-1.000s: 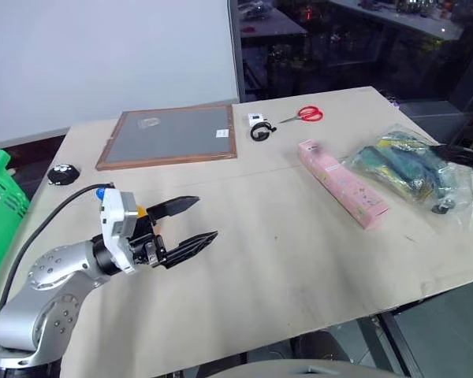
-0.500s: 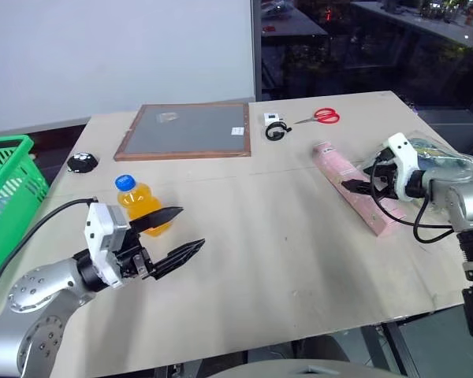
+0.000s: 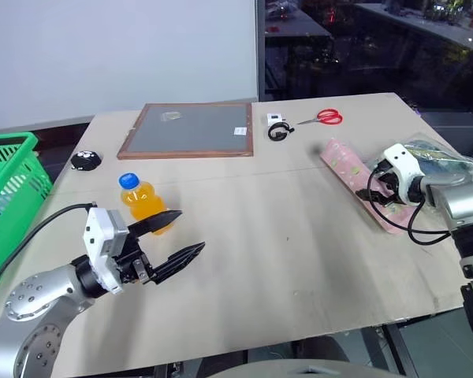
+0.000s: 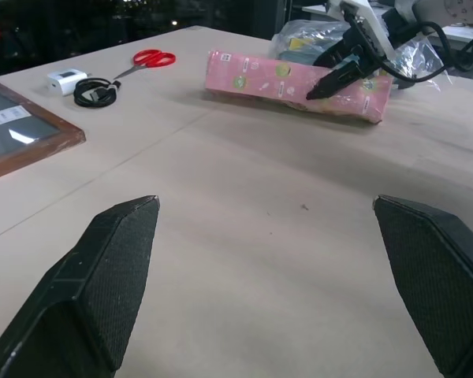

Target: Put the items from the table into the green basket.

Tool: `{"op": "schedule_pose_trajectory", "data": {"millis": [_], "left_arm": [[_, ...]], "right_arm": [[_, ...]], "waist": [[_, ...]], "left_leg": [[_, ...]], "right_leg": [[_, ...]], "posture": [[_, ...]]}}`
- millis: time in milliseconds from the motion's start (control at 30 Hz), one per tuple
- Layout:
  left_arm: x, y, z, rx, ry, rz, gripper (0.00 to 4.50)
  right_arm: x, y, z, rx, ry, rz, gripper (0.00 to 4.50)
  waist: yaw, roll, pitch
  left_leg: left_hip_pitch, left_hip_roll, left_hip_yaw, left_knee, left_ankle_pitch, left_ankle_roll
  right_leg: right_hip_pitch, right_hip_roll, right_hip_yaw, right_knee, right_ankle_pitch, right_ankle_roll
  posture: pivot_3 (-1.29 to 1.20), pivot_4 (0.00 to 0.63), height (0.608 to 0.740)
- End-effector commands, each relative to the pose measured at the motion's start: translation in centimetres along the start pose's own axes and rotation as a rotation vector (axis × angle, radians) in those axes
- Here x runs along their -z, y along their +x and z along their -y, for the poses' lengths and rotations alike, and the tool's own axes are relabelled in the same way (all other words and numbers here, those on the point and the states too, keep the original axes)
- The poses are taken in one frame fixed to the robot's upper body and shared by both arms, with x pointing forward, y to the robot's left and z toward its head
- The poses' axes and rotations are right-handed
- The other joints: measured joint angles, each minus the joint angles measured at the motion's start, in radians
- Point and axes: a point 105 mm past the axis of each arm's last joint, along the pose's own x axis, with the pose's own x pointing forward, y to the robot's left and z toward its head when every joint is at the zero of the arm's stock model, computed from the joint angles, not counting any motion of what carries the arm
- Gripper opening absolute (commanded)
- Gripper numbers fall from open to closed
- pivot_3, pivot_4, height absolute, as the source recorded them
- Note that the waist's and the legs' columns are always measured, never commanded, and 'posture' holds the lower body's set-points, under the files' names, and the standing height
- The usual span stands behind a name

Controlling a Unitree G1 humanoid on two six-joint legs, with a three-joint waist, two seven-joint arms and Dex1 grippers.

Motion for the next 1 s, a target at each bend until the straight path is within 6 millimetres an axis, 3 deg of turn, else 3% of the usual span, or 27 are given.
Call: {"op": "schedule_pose_trajectory", "data": {"millis": [33, 133, 333, 367, 500, 600, 733, 867, 1000], "left_arm": [[-1.2, 0.3, 0.4, 0.023, 0.046, 0.026, 4.5], [-1.2, 0.4, 0.5, 0.028, 0.045, 0.028, 4.5], [-1.4, 0.5, 0.6, 0.039, 0.042, 0.033, 4.5], [-1.5, 0.5, 0.7, 0.042, 0.04, 0.041, 4.5], [-2.3, 1.1, 0.9, 0.043, -0.006, 0.106, 4.5], [-2.2, 1.8, 0.6, 0.016, -0.094, 0.147, 4.5], [-2.0, 4.8, -1.4, -0.13, -0.269, 0.228, 4.5], [-3.6, 7.5, -1.5, -0.119, -0.434, 0.392, 4.5], [-2.5, 8.7, -1.1, -0.121, -0.385, 0.323, 4.5]], "right_arm": [[-0.2, -0.2, 0.5, 0.023, -0.005, 0.003, 4.48], [0.0, -0.3, 0.8, 0.034, -0.001, 0.0, 3.63], [-1.0, -0.5, 0.2, -0.009, 0.0, 0.066, 0.95], [-1.4, -0.7, -0.1, -0.034, 0.005, 0.088, 0.71], [-3.6, -1.5, -0.4, -0.085, 0.023, 0.208, 0.71], [-6.9, -2.7, -1.7, -0.157, -0.018, 0.379, 0.71], [-11.2, -5.3, -6.1, -0.374, -0.046, 0.61, 0.71], [-12.9, -7.1, -9.4, -0.524, -0.04, 0.695, 0.71], [-11.9, -5.6, -8.6, -0.398, -0.096, 0.586, 0.71]], "waist": [[0.0, 0.0, 0.0], [0.0, -0.001, -0.001], [0.0, -0.005, -0.003], [-0.001, -0.006, -0.004], [-0.005, -0.007, -0.004], [-0.004, -0.005, -0.002], [-0.001, -0.003, -0.001], [0.002, -0.006, -0.003], [0.002, -0.008, -0.004]], "left_leg": [[0.0, 0.0, 0.0, 0.0, 0.0, 0.0], [0.0, 0.0, 0.0, 0.0, 0.0, 0.0], [0.001, 0.0, 0.0, 0.0, 0.0, 0.0], [0.001, 0.0, 0.0, 0.0, 0.0, 0.0], [0.001, 0.0, 0.001, 0.0, 0.0, 0.0], [0.001, 0.0, 0.001, 0.0, 0.0, 0.0], [-0.001, 0.0, -0.001, -0.001, 0.0, 0.0], [-0.003, 0.0, -0.006, 0.001, 0.0, 0.0], [-0.005, -0.002, -0.008, 0.001, 0.0, 0.0]], "right_leg": [[0.0, 0.0, 0.0, 0.0, 0.0, 0.0], [0.0, 0.0, 0.0, 0.0, 0.0, 0.0], [0.0, 0.0, 0.0, 0.0, 0.0, 0.0], [0.0, 0.0, 0.0, 0.0, 0.0, 0.0], [0.001, 0.0, 0.001, 0.0, 0.0, 0.0], [0.0, 0.0, 0.001, 0.0, 0.0, 0.0], [-0.001, 0.0, 0.0, 0.001, 0.003, 0.004], [0.0, 0.0, -0.004, 0.001, 0.005, 0.004], [-0.001, -0.001, -0.005, -0.001, 0.006, 0.001]], "posture": [[0.12, 0.0, 0.74], [0.11, 0.0, 0.74], [0.11, 0.0, 0.74], [0.11, 0.0, 0.74], [0.11, 0.0, 0.74], [0.11, 0.0, 0.74], [0.09, 0.0, 0.74], [0.07, 0.0, 0.74], [0.06, 0.0, 0.74]]}}
